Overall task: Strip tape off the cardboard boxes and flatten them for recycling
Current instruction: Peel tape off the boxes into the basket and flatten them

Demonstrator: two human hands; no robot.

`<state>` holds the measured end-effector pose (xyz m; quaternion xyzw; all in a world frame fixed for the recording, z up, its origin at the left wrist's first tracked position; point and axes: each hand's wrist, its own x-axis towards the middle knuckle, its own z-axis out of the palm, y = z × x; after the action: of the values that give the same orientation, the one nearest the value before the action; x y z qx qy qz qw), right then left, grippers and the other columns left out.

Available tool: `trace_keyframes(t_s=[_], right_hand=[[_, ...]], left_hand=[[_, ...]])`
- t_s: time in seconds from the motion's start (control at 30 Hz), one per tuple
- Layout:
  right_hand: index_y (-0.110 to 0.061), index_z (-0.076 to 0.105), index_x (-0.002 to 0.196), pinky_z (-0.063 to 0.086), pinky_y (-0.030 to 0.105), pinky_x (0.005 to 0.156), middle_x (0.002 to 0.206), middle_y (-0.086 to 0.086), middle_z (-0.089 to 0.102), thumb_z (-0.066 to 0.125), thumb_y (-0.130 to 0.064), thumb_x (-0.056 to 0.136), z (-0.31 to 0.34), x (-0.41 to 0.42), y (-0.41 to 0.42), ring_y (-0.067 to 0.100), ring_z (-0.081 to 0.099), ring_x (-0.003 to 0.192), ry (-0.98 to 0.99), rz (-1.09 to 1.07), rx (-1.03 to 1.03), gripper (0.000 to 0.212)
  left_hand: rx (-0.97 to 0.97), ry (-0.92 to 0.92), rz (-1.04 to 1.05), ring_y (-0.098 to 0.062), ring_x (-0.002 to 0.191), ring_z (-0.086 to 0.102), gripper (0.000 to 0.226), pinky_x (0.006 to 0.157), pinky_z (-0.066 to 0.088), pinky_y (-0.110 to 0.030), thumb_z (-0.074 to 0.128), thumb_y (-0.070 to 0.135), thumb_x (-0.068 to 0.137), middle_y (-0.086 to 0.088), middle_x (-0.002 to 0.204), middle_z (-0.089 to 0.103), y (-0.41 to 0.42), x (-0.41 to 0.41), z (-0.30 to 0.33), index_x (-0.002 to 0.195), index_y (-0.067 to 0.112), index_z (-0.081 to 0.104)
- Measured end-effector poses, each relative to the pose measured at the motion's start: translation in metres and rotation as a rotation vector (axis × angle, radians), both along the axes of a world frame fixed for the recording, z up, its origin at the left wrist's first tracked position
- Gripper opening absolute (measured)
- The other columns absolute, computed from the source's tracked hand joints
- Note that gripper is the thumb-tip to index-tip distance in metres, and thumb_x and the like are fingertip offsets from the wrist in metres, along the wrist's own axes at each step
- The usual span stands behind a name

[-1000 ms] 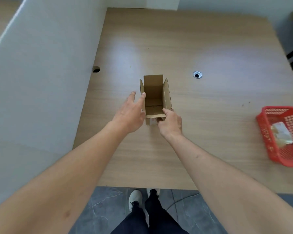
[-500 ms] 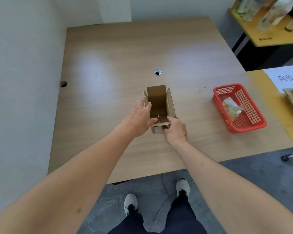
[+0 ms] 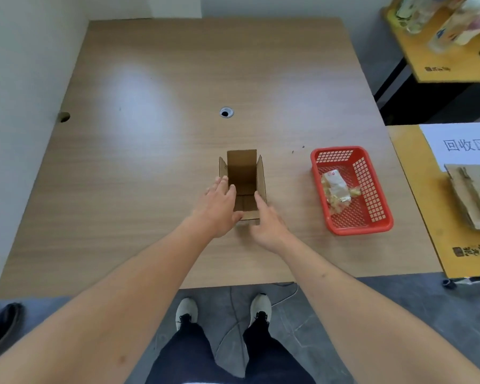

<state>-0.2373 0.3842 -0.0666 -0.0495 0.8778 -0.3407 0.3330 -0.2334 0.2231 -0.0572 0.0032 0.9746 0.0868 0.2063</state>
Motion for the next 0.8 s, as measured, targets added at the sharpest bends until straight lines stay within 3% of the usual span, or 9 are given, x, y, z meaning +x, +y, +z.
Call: trace_keyframes(t_s=[0.07,0.13,0.23,0.33,0.43,0.53,0.63,0.7,0.8], right_hand=[[-0.038,0.011,0.163,0.024,0.033,0.119,0.171,-0.001,0.012,0.055,-0.017,0.1,-0.005,-0.003,0.009,0.021,0.018,0.156,0.01,-0.001,-0.086,0.08],[-0.036,0.021,0.162,0.029,0.033,0.114,0.168,-0.005,0.016,0.049,-0.025,0.1,-0.007,-0.011,0.012,0.018,0.029,0.15,0.141,-0.046,-0.095,0.069],[-0.018,0.033,0.159,0.037,0.04,0.114,0.167,0.001,0.017,0.042,-0.039,0.103,-0.008,-0.024,0.003,0.021,0.032,0.148,0.33,-0.042,0.072,0.06],[-0.011,0.036,0.155,0.039,0.043,0.112,0.167,0.01,0.019,0.042,-0.043,0.105,-0.013,-0.036,-0.008,0.03,0.035,0.145,0.438,-0.016,0.284,0.059],[-0.005,0.02,0.16,0.025,0.045,0.122,0.171,0.014,0.003,0.045,-0.044,0.105,-0.028,-0.036,-0.011,0.035,0.018,0.154,0.455,0.026,0.482,0.072],[0.0,0.0,0.162,0.009,0.046,0.127,0.17,0.019,-0.01,0.053,-0.033,0.104,-0.046,-0.029,-0.013,0.039,-0.001,0.157,0.477,0.132,0.547,0.085],[-0.005,0.001,0.163,0.001,0.053,0.128,0.165,0.032,-0.016,0.069,-0.022,0.094,-0.047,-0.025,-0.02,0.05,-0.015,0.153,0.454,0.263,0.541,0.098],[-0.011,0.009,0.164,0.0,0.054,0.127,0.161,0.037,-0.02,0.062,-0.023,0.099,-0.048,-0.02,-0.023,0.052,-0.018,0.151,0.413,0.286,0.489,0.084],[-0.026,0.021,0.163,0.004,0.051,0.128,0.16,0.035,-0.026,0.031,-0.055,0.106,-0.058,-0.014,-0.02,0.048,-0.02,0.152,0.374,0.232,0.345,0.064]], left_hand=[[0.017,-0.012,0.037,-0.03,0.157,-0.004,0.088,0.124,0.016,-0.042,0.052,0.056,0.1,-0.017,0.169,-0.003,0.005,0.0,-0.008,0.161,0.007,0.012],[0.026,-0.037,0.077,-0.031,0.156,-0.007,0.096,0.123,0.019,-0.043,0.055,0.06,0.096,-0.016,0.169,-0.008,0.005,0.0,-0.012,0.161,0.007,0.007],[0.021,-0.054,0.104,-0.031,0.157,-0.003,0.103,0.125,0.018,-0.041,0.06,0.06,0.093,-0.016,0.169,-0.008,-0.005,-0.002,-0.02,0.161,0.006,0.005],[0.029,-0.052,0.095,-0.03,0.157,0.003,0.106,0.125,0.02,-0.041,0.06,0.064,0.091,-0.015,0.169,-0.004,-0.013,-0.005,-0.027,0.161,0.004,0.007],[0.042,-0.054,0.085,-0.029,0.156,0.008,0.11,0.123,0.025,-0.042,0.06,0.068,0.089,-0.013,0.169,-0.001,-0.014,-0.007,-0.034,0.161,0.005,0.006],[0.102,-0.037,0.1,-0.031,0.152,0.024,0.112,0.119,0.032,-0.042,0.067,0.067,0.084,-0.011,0.169,0.008,-0.015,-0.012,-0.04,0.161,0.007,0.011],[0.207,-0.033,0.14,-0.028,0.149,0.031,0.11,0.116,0.035,-0.039,0.078,0.057,0.08,-0.008,0.167,0.016,-0.017,-0.015,-0.044,0.159,0.009,0.019],[0.257,-0.033,0.151,-0.026,0.149,0.031,0.11,0.116,0.034,-0.037,0.083,0.05,0.078,-0.006,0.167,0.017,-0.02,-0.017,-0.047,0.159,0.01,0.022],[0.296,-0.066,0.131,-0.022,0.153,0.022,0.107,0.119,0.024,-0.028,0.083,0.041,0.082,-0.006,0.169,0.013,-0.026,-0.021,-0.047,0.161,0.008,0.019]])
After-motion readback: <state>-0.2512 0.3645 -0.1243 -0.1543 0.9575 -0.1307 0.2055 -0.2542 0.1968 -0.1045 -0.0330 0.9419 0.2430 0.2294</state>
